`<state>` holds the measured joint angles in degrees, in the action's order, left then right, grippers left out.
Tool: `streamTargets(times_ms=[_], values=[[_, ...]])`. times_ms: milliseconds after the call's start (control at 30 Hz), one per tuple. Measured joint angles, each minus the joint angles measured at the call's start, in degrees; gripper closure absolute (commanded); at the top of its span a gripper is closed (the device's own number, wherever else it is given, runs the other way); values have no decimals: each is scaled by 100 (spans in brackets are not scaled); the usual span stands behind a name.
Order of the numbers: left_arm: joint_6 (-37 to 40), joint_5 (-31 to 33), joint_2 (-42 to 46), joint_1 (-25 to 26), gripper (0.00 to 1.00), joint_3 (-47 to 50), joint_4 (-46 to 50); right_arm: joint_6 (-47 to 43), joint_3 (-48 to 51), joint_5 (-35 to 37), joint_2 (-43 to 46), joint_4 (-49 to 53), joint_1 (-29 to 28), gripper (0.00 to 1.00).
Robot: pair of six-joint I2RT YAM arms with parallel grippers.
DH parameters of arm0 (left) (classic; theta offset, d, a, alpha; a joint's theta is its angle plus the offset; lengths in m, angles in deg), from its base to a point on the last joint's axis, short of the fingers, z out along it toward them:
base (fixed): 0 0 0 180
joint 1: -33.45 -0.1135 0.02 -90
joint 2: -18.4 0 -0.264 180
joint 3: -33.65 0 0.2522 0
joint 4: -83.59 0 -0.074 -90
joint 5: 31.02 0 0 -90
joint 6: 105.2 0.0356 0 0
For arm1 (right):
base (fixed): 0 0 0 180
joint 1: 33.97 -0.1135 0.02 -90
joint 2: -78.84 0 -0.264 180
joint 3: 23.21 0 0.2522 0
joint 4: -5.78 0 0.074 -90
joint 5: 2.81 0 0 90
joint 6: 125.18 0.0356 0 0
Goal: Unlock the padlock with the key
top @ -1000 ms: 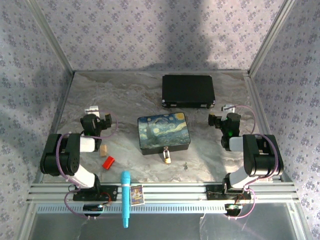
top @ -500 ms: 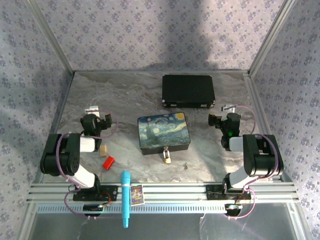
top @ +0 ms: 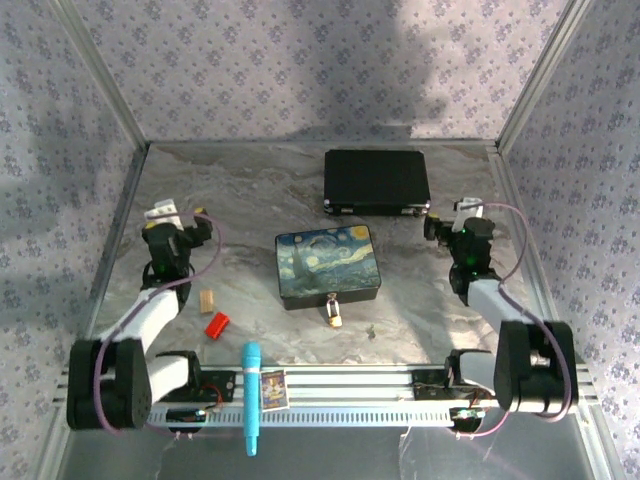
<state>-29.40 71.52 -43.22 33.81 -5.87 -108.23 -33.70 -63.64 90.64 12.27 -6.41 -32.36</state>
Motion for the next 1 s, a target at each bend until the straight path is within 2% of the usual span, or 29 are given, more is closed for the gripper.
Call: streamTargets(times_ms=[67,167,300,467,567,633,833,1000], values=[[-612,-127,396,0,0,-225,483,415,-212,55,428,584,4,1],[-1453,-699,844,2,0,-367,988,1014,-645,101,844,1556,63,1],[-2273,-1397,984,195,0,-463,1779,1469,-1119,-345,986,2704,103,1],[-2796,-1641,938,1513,0,-791,3029,1779,-1263,-1198,997,4092,-205,7],[-3123,-1659,813,2594,0,-946,3438,1906,-1261,-1451,997,4900,-796,10],[-3305,-1657,723,3058,0,-960,3637,2020,-1228,-1480,1016,5226,-1292,11],[-3781,-1543,662,4107,4,-984,3912,2835,-562,-1154,1558,5766,-2977,21],[-4105,-1375,522,4887,7,-1080,3895,3709,28,-765,1860,5873,-4133,38]])
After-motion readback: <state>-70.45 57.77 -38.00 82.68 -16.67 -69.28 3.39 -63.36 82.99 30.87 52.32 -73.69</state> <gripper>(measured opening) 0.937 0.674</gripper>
